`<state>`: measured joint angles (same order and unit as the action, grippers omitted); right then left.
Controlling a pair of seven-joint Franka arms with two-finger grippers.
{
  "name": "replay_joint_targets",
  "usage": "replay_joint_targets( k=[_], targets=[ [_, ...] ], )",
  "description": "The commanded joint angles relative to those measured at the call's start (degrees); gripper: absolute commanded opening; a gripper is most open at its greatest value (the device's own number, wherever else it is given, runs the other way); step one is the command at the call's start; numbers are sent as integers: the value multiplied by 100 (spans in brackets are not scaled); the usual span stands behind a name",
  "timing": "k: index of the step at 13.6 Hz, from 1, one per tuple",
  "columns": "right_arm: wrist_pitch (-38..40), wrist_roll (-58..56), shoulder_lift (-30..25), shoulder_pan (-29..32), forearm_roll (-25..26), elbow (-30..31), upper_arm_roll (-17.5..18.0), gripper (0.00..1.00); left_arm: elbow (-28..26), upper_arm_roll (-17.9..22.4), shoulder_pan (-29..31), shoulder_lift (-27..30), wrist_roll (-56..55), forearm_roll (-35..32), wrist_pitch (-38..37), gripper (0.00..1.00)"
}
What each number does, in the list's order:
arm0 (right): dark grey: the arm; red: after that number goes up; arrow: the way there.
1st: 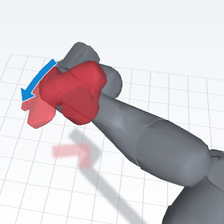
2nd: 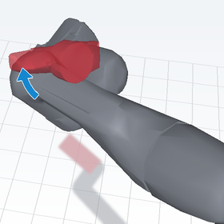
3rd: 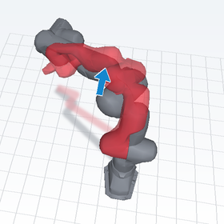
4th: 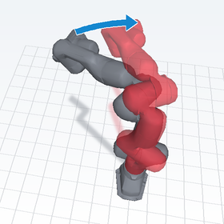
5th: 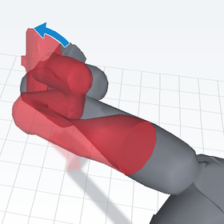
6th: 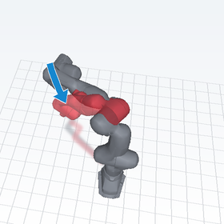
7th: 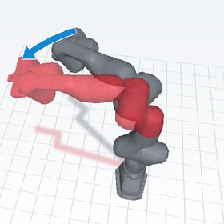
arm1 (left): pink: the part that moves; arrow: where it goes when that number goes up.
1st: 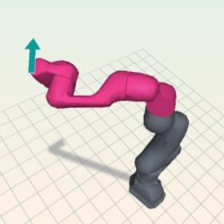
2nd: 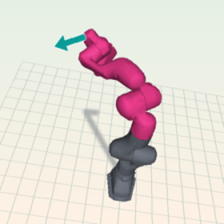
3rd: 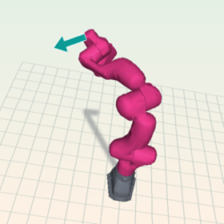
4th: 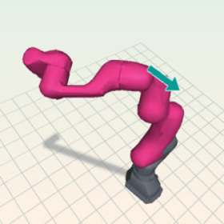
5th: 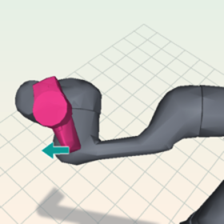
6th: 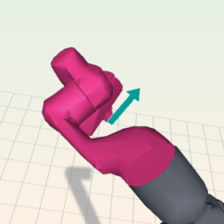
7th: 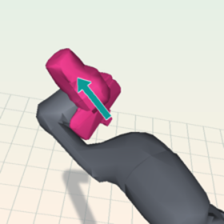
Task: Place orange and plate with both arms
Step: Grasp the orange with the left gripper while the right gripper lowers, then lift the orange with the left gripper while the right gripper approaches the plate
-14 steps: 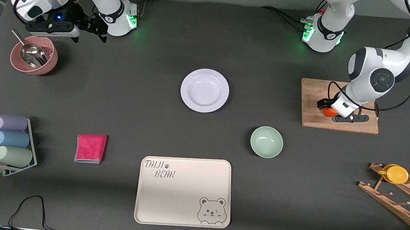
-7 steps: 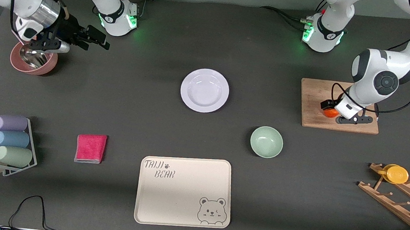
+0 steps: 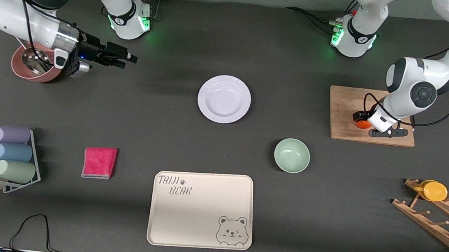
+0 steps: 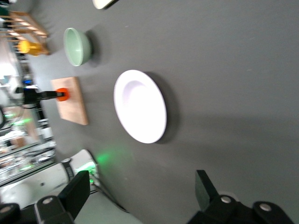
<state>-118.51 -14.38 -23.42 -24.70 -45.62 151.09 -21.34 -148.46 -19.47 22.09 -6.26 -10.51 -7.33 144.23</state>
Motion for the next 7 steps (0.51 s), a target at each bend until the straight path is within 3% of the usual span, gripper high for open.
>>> replay_joint_targets(
  k=[1,5,7],
  targets=[
    [-277,-1316,293,-44,-1067,455,-63,100,36,-39,-3,28,-74,-50,-79,0],
    [-208,-3820,1539,-44,-2756,676,-72,100,141,-153,-64,448,-48,3,-640,0],
    [46,-4903,2233,-44,-3389,667,-107,100,308,-355,-274,949,-4,483,-1306,0]
  ],
)
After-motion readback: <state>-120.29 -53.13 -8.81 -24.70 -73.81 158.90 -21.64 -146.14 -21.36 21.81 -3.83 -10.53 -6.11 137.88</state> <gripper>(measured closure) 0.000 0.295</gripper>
